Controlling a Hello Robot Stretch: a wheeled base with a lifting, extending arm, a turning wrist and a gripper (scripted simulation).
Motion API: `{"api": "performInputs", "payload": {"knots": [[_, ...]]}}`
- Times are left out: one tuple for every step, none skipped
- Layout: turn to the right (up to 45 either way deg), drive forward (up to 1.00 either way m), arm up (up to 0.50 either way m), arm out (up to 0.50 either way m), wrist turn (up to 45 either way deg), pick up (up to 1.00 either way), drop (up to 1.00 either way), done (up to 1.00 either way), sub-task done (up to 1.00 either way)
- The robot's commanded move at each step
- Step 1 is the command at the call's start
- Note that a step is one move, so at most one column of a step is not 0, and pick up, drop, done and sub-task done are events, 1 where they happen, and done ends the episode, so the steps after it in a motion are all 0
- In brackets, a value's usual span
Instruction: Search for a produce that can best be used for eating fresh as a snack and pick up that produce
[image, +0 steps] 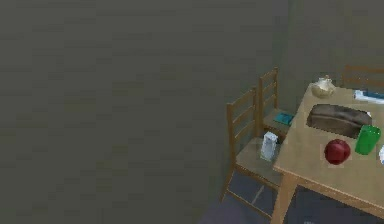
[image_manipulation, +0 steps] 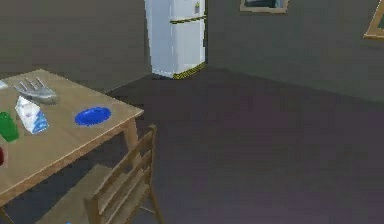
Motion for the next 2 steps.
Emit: {"api": "performInputs", "payload": {"knots": [[12.0,0.0,0.0,0.0,0.0,0.0,0.0,0.0,0.0],[0.0,0.7,0.0,0.0,0.0,0.0,0.0,0.0,0.0]]}}
